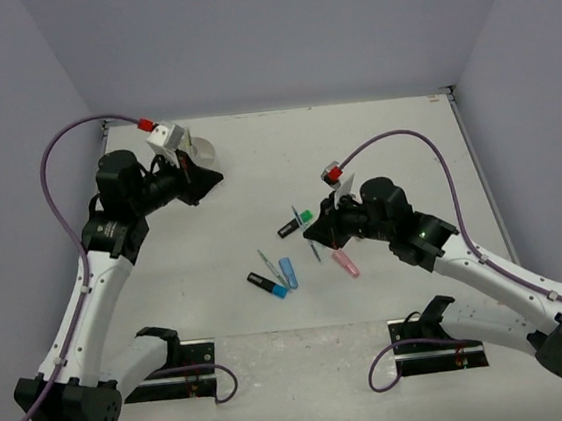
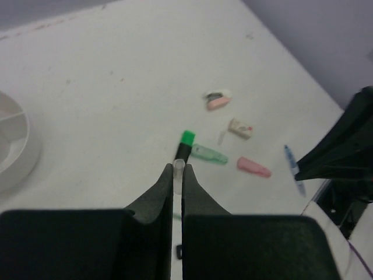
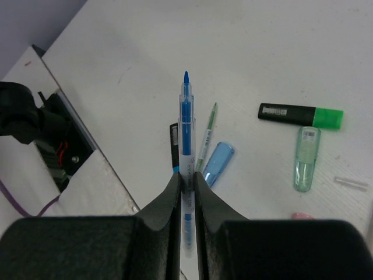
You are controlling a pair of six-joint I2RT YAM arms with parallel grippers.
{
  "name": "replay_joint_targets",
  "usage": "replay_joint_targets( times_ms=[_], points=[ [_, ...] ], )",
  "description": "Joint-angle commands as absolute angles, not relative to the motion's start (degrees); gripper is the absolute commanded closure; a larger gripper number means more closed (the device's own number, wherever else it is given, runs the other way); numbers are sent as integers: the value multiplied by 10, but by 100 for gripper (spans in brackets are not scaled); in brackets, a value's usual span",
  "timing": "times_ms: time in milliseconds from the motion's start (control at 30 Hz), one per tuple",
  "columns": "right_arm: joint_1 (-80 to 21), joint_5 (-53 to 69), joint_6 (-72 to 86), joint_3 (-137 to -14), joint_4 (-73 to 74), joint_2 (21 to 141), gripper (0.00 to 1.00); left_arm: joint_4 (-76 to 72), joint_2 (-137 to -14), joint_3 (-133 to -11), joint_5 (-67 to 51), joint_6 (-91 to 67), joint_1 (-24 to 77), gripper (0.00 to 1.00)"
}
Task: Sort the stationery into containers
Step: Close the pen cap on the pen.
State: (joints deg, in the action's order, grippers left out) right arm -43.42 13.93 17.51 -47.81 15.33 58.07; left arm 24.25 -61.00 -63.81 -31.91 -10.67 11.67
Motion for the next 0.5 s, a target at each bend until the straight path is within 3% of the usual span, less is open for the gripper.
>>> replay_joint_targets(
  times_ms=[0,100,233,467],
  points=[
    [-434,261,278,-418,-29,526,100,-50,-557,-557,-479,-273,119,100],
    [-435,307,341,-388,-149,527,100,-184,-523,-482,-509,-366,119,100],
    [-459,288,356,-409,-193,572,100,-275,-485,-428,-508,-447,121,100],
    [-526,206,303,-493,-142,643,100,-224,-469,-444,-479,-473,121,100]
  ],
)
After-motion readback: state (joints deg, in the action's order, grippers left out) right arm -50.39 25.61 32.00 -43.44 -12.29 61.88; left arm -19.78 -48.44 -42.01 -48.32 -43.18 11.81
